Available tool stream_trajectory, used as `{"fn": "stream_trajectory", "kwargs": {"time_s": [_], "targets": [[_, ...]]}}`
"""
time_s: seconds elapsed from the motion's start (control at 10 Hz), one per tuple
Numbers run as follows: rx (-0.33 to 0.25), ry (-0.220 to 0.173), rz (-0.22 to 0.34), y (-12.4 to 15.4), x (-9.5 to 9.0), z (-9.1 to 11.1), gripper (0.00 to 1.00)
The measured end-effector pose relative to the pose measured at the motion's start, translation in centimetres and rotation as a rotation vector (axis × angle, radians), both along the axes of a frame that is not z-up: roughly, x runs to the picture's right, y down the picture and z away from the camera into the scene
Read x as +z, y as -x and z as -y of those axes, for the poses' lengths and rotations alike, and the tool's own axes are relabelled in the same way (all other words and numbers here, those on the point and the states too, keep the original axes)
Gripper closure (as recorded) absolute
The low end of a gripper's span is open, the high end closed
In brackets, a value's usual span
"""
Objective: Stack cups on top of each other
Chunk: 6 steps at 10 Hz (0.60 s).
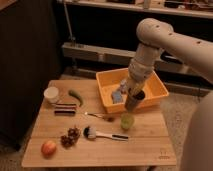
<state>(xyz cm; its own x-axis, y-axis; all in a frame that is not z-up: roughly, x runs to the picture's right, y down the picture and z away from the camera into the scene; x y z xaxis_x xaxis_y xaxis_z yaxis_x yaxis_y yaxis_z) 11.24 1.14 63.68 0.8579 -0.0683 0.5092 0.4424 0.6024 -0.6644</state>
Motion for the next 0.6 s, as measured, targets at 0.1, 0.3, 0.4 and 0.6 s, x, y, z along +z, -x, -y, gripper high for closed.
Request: {"fn": "stream_trajectory", "kwargs": {"time_s": [0.1, 0.3, 0.4, 0.6], "targets": [[0.01, -0.004, 0.005, -0.1, 0.7, 0.0, 1.0], [0.029, -0.012, 0.021, -0.3, 1.4, -0.3, 1.0], [0.031, -0.016, 0.026, -0.3, 1.4, -0.3, 1.0], [0.036, -0.016, 0.033, -0.3, 1.7, -1.0, 1.0]]}}
